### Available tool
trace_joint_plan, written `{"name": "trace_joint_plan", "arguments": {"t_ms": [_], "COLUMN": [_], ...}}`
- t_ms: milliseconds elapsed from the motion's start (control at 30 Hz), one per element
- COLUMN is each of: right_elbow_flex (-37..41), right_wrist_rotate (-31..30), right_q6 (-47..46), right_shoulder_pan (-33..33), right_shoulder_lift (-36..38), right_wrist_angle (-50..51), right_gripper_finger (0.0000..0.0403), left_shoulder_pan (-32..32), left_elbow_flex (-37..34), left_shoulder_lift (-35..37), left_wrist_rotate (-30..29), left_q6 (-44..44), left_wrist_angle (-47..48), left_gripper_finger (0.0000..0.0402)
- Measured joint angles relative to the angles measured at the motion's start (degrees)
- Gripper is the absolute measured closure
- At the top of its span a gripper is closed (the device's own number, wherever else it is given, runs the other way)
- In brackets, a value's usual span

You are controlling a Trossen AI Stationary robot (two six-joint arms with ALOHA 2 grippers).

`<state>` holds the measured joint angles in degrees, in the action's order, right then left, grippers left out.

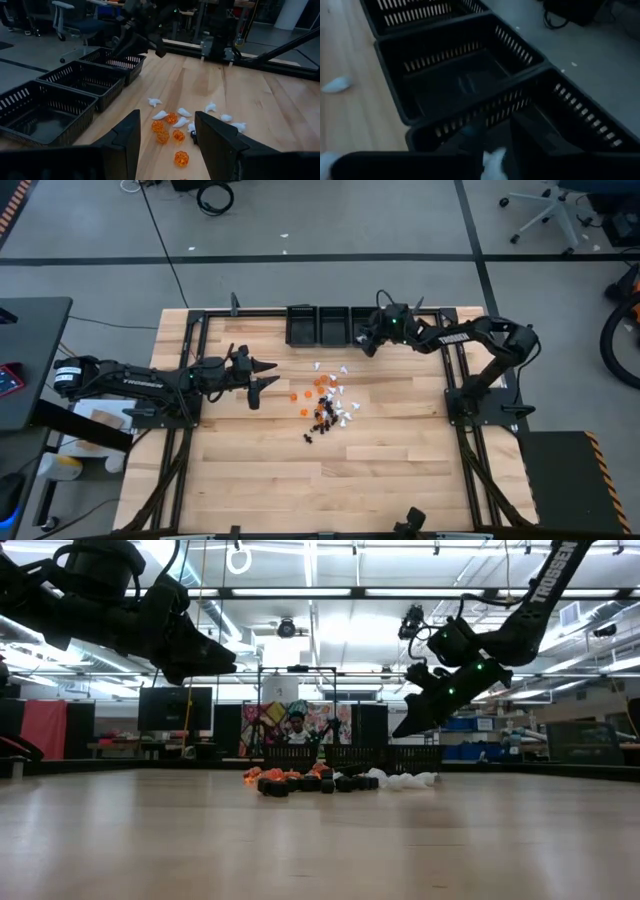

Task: Sort game pieces by color
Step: Put the white game piece into the right black basket

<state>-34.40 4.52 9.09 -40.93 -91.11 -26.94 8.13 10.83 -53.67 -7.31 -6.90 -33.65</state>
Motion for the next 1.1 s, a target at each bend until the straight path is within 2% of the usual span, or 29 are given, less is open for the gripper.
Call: {"name": "trace_joint_plan", "arguments": {"t_ms": [167, 267, 467, 600, 800, 967, 1100], "right_elbow_flex": [-0.01, 0.00, 2.98, 6.70, 13.61, 16.80, 16.91], "right_wrist_rotate": [1.16, 2.17, 4.20, 0.61, -3.16, -3.46, -3.76], "right_q6": [0.01, 0.03, -1.91, -4.32, -10.01, -14.49, -14.58], "right_shoulder_pan": [-0.54, 1.65, 14.13, 22.89, 31.83, 34.83, 37.14], "right_shoulder_lift": [2.70, 6.56, 10.96, 11.29, 7.83, 1.08, -5.70], "right_wrist_angle": [0.69, 2.73, 3.95, 2.59, -10.01, -18.35, -26.40], "right_gripper_finger": [0.0251, 0.0235, 0.0234, 0.0235, 0.0229, 0.0193, 0.0160], "left_shoulder_pan": [0.01, -0.01, -0.01, -0.01, 0.01, 0.00, -0.01], "left_elbow_flex": [0.00, 0.00, 0.00, 0.00, 0.00, 0.00, 0.00], "left_shoulder_lift": [-0.01, 0.00, 0.00, 0.00, 0.00, 0.00, -0.01], "left_wrist_rotate": [0.00, 0.00, 0.00, 0.00, 0.00, 0.00, 0.00], "left_q6": [0.10, 0.15, 0.17, 0.17, 0.15, 0.26, 1.74], "left_wrist_angle": [0.00, 0.04, 1.03, 0.90, 0.85, 0.16, -0.50], "left_gripper_finger": [0.0235, 0.0235, 0.0235, 0.0235, 0.0235, 0.0235, 0.0235]}}
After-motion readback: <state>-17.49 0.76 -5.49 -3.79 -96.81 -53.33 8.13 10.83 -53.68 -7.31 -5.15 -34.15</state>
